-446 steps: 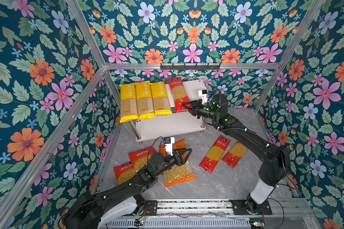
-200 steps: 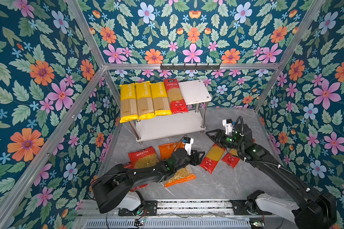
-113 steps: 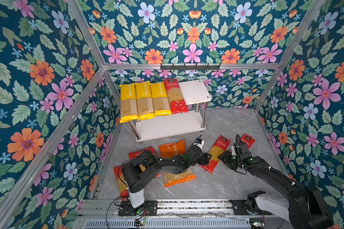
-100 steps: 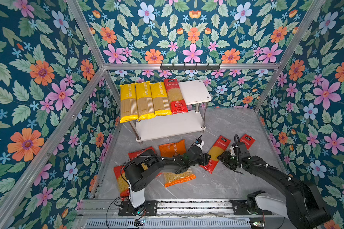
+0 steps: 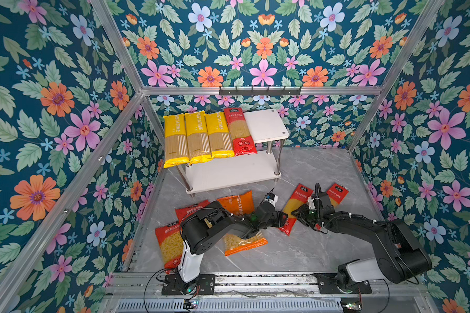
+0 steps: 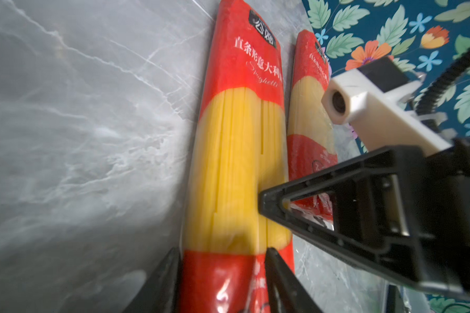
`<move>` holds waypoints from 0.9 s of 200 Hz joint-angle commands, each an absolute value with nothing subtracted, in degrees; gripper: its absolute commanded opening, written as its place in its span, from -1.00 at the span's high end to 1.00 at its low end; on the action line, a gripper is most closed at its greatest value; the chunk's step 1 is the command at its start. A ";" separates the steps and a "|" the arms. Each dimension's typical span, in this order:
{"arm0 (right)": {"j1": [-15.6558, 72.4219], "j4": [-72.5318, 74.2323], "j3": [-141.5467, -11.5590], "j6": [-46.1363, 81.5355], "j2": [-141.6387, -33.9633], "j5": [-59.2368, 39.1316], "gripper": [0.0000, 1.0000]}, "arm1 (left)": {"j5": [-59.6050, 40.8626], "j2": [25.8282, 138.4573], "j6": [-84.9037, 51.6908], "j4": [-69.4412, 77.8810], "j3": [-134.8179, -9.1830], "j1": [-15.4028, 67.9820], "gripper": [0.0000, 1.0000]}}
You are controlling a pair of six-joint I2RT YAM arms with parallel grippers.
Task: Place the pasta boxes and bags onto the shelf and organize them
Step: 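Grasp another red spaghetti pack with the right gripper while the left grips it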
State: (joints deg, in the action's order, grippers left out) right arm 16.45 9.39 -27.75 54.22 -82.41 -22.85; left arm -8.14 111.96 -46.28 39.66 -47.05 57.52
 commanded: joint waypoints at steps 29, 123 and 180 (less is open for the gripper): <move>16.69 10.96 -28.67 52.76 -81.61 -26.10 0.85 | -11.86 108.48 -47.85 40.88 -44.42 57.83 0.00; 16.66 -0.47 -30.70 39.43 -62.10 -22.12 1.00 | -9.06 88.58 -42.23 39.00 -36.63 57.67 -0.19; 18.18 11.41 -28.31 27.14 -47.75 -29.95 1.00 | -11.77 78.18 -38.93 46.71 -31.09 56.92 -0.43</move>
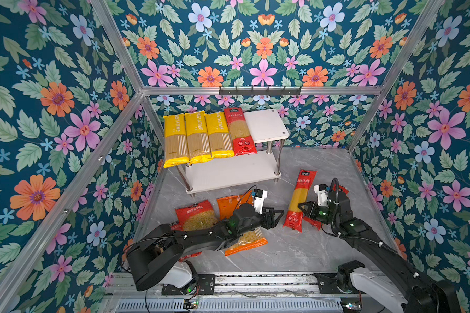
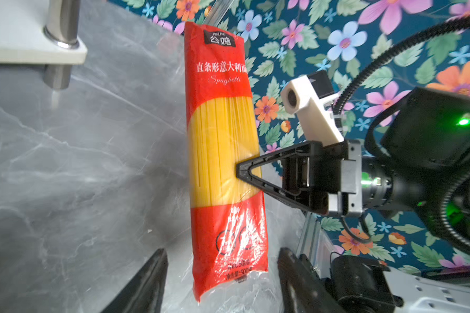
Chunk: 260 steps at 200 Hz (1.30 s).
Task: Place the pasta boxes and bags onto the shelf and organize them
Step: 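Grasp another red spaghetti pack with the right gripper while the left grips it, then raise the red pack upright with both grippers and move it toward the shelf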
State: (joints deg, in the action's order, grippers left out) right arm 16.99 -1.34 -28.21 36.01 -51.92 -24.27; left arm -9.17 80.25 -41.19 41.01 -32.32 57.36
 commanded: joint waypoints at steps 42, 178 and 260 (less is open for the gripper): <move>18.99 19.05 -27.38 25.49 -42.22 -35.74 1.00 | -19.33 77.75 -42.18 52.02 -29.97 55.46 -0.57; 23.75 36.02 -29.95 33.61 -47.33 -48.25 1.00 | -29.97 79.54 -43.83 58.91 -31.65 54.84 0.20; 23.73 29.17 -31.52 34.25 -50.44 -41.52 0.08 | -32.20 80.55 -42.11 60.03 -32.08 54.84 0.55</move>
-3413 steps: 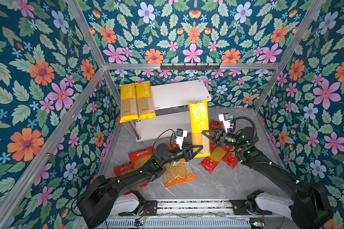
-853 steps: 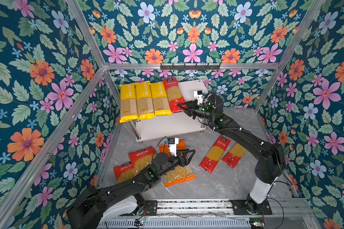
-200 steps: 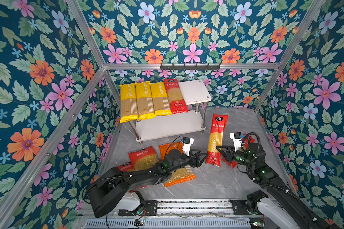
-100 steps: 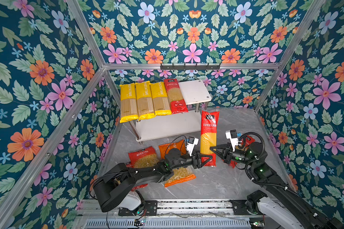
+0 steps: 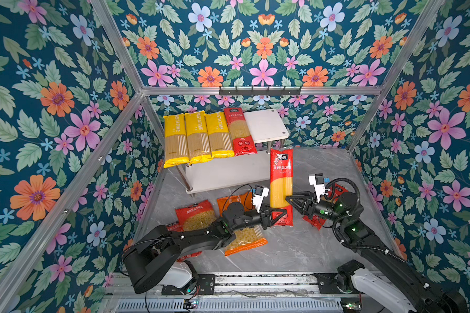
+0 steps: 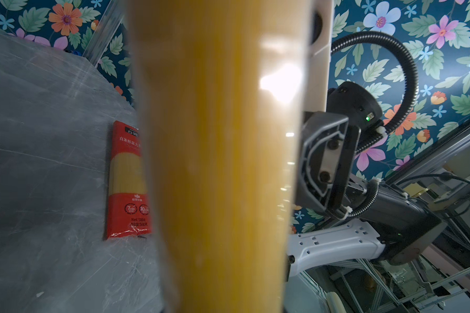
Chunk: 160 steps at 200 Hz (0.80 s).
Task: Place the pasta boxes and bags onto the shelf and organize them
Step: 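Raise the red pack upright with both grippers and move it toward the shelf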
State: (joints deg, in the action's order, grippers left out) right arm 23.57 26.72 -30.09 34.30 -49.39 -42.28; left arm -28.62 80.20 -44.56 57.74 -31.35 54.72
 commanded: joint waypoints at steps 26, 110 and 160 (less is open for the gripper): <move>23.74 31.35 -32.87 35.85 -53.78 -43.37 -0.03 | -32.65 80.22 -41.48 60.03 -31.99 54.84 0.59; 23.79 30.99 -31.91 35.84 -54.70 -40.69 -0.06 | -27.03 76.22 -38.14 55.90 -33.49 54.76 0.58; 23.66 28.39 -30.72 35.95 -52.23 -39.25 -0.23 | -19.75 75.79 -39.53 53.82 -38.49 54.08 0.55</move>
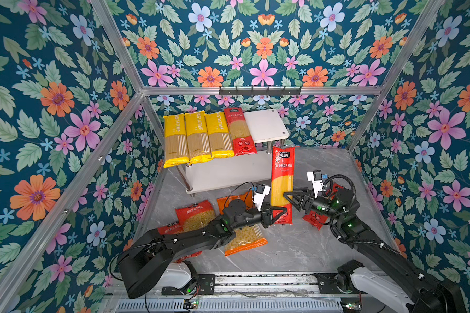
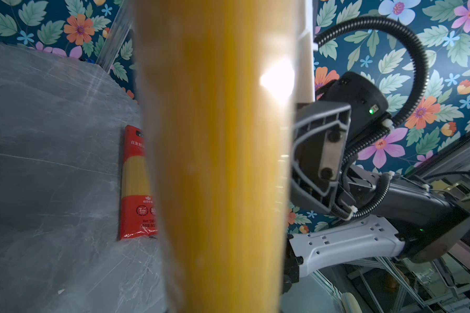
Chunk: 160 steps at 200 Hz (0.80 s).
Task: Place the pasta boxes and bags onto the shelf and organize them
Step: 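Raise the red pack upright with both grippers and move it toward the shelf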
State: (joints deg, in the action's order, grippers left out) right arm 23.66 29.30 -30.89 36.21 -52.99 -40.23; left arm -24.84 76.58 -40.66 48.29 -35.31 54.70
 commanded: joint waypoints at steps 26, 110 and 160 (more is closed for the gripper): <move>23.72 28.87 -29.58 37.42 -51.85 -37.90 -0.29 | -16.54 75.74 -40.95 53.03 -42.04 52.88 0.52; 23.80 38.48 -26.83 46.41 -53.35 -38.91 -0.15 | -14.39 79.22 -46.28 57.42 -46.72 52.12 0.49; 23.78 43.67 -27.13 50.05 -54.64 -38.78 0.05 | -14.04 82.02 -47.83 58.31 -48.82 52.23 0.44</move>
